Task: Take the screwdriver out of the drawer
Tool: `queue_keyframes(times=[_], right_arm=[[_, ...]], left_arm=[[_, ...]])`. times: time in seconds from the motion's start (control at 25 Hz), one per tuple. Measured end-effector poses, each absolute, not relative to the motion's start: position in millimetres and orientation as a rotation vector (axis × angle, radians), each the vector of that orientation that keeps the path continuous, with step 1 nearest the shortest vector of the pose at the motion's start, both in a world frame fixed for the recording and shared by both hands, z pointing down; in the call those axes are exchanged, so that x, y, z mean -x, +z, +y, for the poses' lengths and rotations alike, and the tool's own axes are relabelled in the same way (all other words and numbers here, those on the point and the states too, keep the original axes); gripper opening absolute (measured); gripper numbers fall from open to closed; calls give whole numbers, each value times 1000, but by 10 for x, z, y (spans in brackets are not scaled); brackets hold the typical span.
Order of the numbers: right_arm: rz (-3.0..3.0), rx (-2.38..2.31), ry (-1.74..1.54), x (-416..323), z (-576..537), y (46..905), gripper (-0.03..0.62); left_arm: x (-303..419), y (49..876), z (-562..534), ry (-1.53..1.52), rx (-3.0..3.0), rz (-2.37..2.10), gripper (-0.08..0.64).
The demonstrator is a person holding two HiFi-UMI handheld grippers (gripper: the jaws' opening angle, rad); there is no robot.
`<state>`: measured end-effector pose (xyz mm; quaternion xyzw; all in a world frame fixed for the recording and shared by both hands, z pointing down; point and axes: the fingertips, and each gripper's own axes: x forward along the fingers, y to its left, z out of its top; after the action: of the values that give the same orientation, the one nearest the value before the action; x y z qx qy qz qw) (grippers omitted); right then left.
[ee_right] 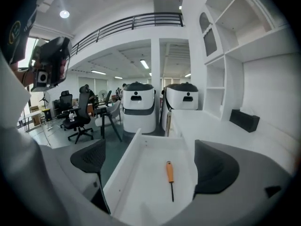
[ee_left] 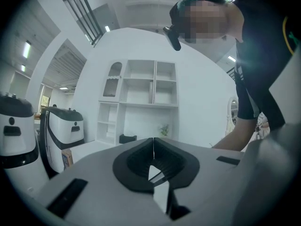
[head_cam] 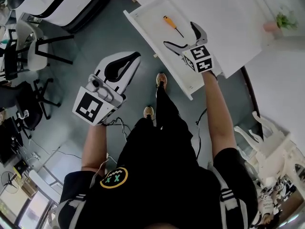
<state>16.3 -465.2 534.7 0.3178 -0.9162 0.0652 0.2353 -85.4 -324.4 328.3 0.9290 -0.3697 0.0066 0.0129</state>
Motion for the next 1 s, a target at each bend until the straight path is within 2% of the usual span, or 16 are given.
queue_keyframes(times=[0.52,1.0], right_arm=[[-2305,-662,268,5,-5259,6595,580],[-2195,-592,305,41,-5476,7148,580]], left_arm=[[851,3398,-3432,26,-2793,-1160,20],[950,3513,-3463,41,-2756,-1153,20]])
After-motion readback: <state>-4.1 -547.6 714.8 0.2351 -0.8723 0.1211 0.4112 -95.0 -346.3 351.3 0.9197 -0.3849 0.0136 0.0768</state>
